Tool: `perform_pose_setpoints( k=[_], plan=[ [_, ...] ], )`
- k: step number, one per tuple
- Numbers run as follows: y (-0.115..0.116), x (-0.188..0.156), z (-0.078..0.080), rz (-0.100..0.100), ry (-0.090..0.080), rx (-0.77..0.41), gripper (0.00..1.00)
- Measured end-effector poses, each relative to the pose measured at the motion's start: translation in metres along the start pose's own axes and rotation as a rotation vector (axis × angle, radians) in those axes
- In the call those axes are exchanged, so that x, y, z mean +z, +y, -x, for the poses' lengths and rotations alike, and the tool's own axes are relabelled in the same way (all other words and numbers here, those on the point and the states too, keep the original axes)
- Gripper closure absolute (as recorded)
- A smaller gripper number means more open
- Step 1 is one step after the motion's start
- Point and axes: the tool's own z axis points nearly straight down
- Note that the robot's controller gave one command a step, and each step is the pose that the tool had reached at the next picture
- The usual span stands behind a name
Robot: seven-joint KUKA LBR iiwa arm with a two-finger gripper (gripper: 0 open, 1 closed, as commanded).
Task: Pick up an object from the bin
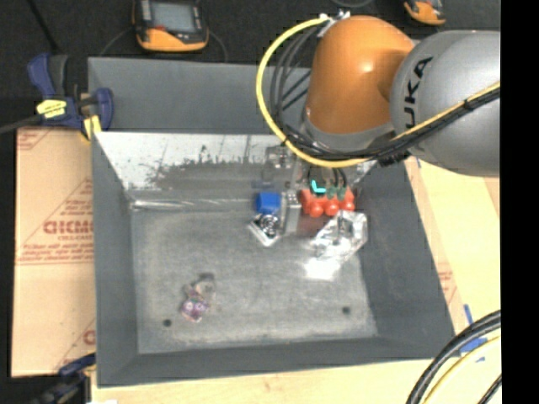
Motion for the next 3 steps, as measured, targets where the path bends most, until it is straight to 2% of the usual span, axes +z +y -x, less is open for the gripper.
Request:
perform_pose_setpoints(
  k=[1, 2, 3],
  plan=[
    [0.025, 0.140, -0.045, -0.001, 0.002, -0.231, 0.00],
    [0.108, 0.167, -0.085, 0.003, -0.002, -0.368, 0.00],
    [0.105, 0.165, -0.082, 0.002, -0.006, -0.359, 1.00]
  ],
)
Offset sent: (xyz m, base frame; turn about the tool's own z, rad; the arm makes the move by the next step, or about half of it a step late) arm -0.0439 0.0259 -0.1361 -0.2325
